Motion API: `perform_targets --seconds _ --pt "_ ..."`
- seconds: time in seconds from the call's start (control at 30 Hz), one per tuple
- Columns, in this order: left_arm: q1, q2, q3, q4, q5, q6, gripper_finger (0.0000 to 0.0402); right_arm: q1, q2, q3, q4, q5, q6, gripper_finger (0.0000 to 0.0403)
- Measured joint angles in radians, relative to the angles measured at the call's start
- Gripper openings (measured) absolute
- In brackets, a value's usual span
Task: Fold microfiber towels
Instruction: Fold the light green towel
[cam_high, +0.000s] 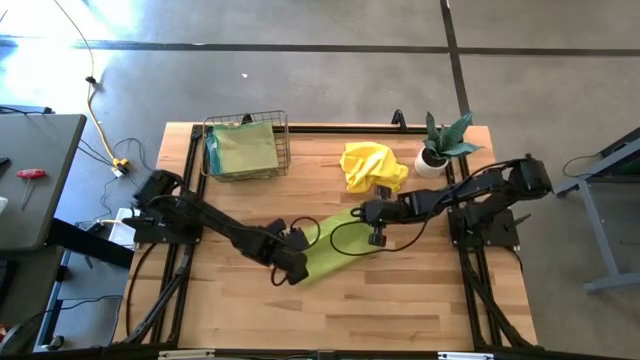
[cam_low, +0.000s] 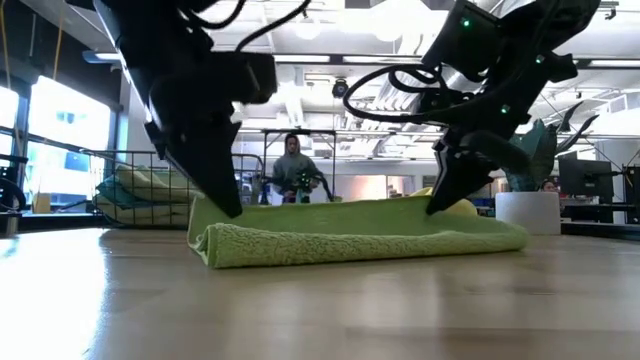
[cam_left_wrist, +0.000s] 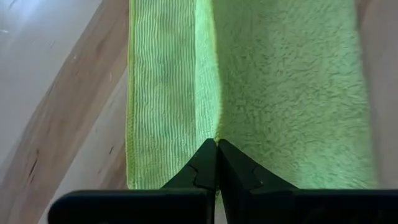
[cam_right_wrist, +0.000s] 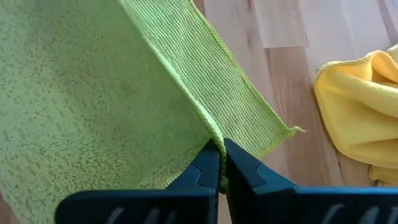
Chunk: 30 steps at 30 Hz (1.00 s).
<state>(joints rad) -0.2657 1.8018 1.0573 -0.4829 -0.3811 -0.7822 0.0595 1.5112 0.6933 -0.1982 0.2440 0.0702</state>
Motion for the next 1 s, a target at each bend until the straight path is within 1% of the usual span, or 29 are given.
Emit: perform_targets --seconds 0.13,0.3,0.5,0.6,0.67,0.73,0.9,1.0 --pt "0.008 0.010 0.000 -0.017 -0.016 -0.001 0.0000 -0.015 0.000 0.000 0.008 0.000 0.001 0.0001" --pt "0.019 0.010 0.001 -0.063 -0.077 -0.018 0.0000 -0.027 0.000 0.000 0.008 0.000 0.000 0.0001" --pt "0.038 0.010 0.001 -0.081 -0.044 -0.018 0.0000 -0.027 0.000 0.000 0.008 -0.009 -0.024 0.0001" --pt "0.038 0.010 0.001 -0.081 -0.051 -0.018 0.0002 -0.027 0.000 0.000 0.008 -0.008 -0.034 0.0007" --pt "0.036 0.010 0.001 -0.081 -0.066 -0.014 0.0007 -0.027 0.000 0.000 0.008 0.003 -0.035 0.0023" --pt "0.032 0.010 0.001 -0.082 -0.083 0.014 0.0016 -0.027 0.000 0.000 0.008 0.024 -0.041 0.0047" --pt "0.033 0.009 0.001 -0.102 -0.173 0.085 0.0048 -0.027 0.000 0.001 -0.001 0.107 -0.068 0.0114" --pt "0.051 0.009 0.008 -0.169 -0.199 0.091 0.0068 -0.027 0.000 0.045 -0.121 0.127 -0.037 0.0139"
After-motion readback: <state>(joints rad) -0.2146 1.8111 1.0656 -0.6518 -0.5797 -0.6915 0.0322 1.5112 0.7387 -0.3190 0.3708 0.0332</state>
